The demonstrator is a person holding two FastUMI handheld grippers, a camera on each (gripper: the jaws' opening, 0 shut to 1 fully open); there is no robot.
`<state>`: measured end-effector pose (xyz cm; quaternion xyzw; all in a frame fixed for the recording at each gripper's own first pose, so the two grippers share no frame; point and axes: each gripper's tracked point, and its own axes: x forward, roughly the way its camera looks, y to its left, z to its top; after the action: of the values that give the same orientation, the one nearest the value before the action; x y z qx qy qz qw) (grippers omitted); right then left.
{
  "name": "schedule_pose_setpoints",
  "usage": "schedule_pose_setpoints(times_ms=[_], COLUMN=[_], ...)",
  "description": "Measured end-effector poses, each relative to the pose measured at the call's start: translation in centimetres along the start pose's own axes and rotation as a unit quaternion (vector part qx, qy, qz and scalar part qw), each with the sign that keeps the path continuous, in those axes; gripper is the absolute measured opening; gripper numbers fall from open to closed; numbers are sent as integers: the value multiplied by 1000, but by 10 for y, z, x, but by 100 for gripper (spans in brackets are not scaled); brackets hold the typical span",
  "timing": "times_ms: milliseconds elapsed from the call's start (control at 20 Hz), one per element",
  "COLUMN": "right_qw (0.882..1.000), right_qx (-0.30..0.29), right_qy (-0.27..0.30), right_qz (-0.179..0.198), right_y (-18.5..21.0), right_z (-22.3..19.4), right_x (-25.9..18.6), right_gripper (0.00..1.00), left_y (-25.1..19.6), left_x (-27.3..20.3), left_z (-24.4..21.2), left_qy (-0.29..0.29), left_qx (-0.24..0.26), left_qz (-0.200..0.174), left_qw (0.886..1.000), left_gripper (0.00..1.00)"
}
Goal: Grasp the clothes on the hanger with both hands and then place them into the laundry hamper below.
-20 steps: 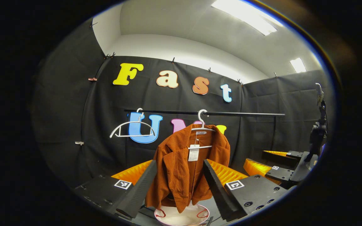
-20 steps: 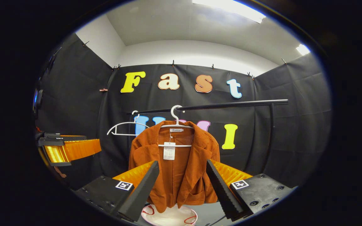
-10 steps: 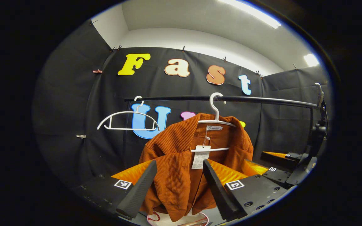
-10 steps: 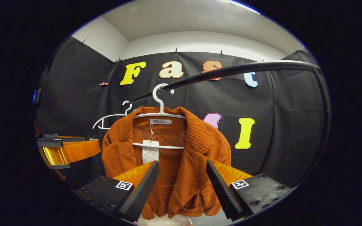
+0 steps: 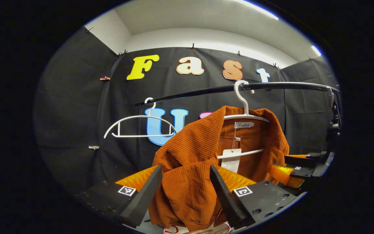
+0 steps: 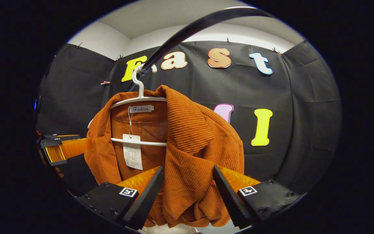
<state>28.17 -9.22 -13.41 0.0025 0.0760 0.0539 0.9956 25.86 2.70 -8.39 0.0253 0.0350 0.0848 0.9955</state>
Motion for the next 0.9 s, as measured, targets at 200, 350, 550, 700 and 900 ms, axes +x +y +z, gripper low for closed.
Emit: schedule_pose_setpoints(times_ms=[200, 350, 550, 700, 900], right_qw=[1000, 999, 998, 997, 997], right_qx=[-12, -17, 17, 15, 23], right_qy=[-12, 3, 12, 3, -4], right_qz=[23, 27, 55, 75, 77], right_y=[-6, -13, 8, 23, 35], right_z=[3, -11, -16, -9, -1], right_x=[5, 7, 10, 19, 34], right_gripper=[97, 97, 97, 97, 98], left_y=[8, 12, -11, -37, -54], left_x=[9, 14, 17, 20, 34], left_z=[-9, -24, -30, -26, -24], left_qy=[2, 17, 28, 21, 19], left_qx=[-24, -62, -96, -95, -103], left_qz=[10, 13, -18, -49, -52], left_qw=[1000, 998, 995, 994, 993], left_gripper=[93, 93, 94, 93, 93])
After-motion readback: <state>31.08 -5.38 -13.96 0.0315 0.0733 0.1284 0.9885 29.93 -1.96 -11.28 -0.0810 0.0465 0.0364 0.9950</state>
